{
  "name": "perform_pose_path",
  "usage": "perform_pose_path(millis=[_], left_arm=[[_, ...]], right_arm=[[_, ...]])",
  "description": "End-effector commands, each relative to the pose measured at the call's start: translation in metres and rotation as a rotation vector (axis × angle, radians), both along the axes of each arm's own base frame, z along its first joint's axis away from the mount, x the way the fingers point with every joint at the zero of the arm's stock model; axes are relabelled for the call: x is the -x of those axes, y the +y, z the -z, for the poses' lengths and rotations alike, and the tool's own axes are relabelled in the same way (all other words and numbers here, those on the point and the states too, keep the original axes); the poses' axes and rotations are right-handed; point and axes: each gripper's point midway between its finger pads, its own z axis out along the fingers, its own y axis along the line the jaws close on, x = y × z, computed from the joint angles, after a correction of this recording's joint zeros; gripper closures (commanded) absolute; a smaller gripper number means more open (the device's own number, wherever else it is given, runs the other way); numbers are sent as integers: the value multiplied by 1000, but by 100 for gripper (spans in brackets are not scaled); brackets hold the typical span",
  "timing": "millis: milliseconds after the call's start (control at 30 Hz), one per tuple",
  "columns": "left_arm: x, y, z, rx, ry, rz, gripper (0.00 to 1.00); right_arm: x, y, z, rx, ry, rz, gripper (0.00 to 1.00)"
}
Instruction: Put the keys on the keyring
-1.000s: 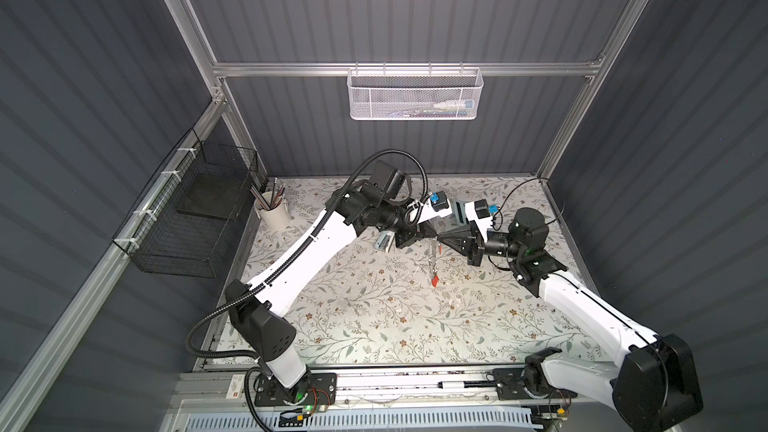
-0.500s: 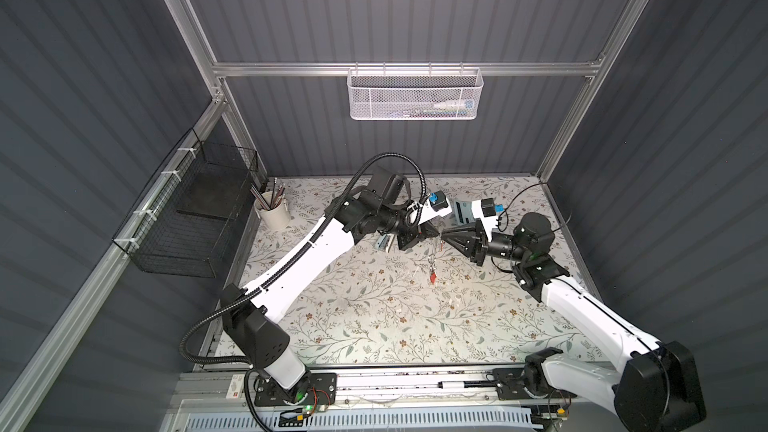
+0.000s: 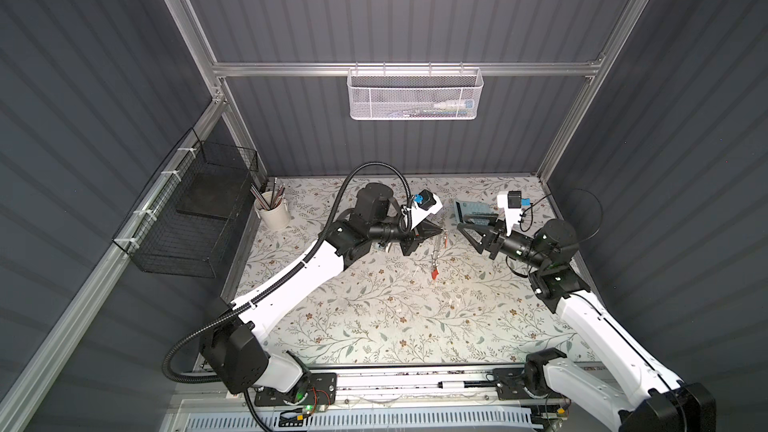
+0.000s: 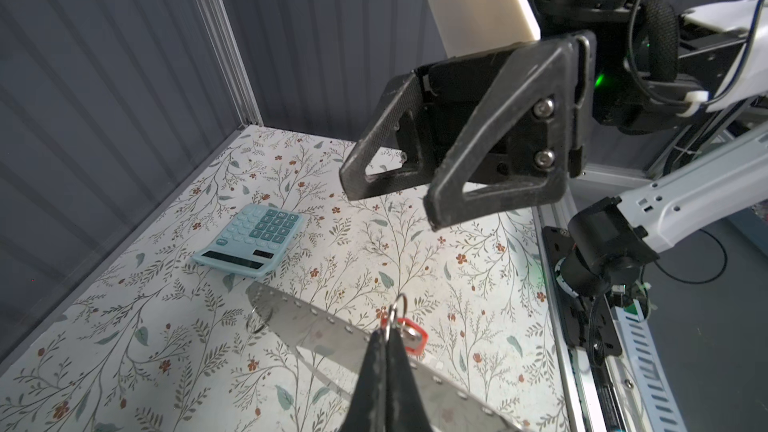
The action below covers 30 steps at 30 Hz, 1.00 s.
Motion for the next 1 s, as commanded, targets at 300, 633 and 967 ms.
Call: perform_pose_path(millis=[300,633,967], left_arm=[[8,-10,-60,374,62,21,100],[3,-17,-61,482,73,-3,100],[-5,-22,-54,565,96,-66,100]], right_arm=[[-15,-19,-24,-92,116,7,38],[-10,-12,-36,-143,136,-76,46],[-15,-15,-44,-154,160,-39,46]])
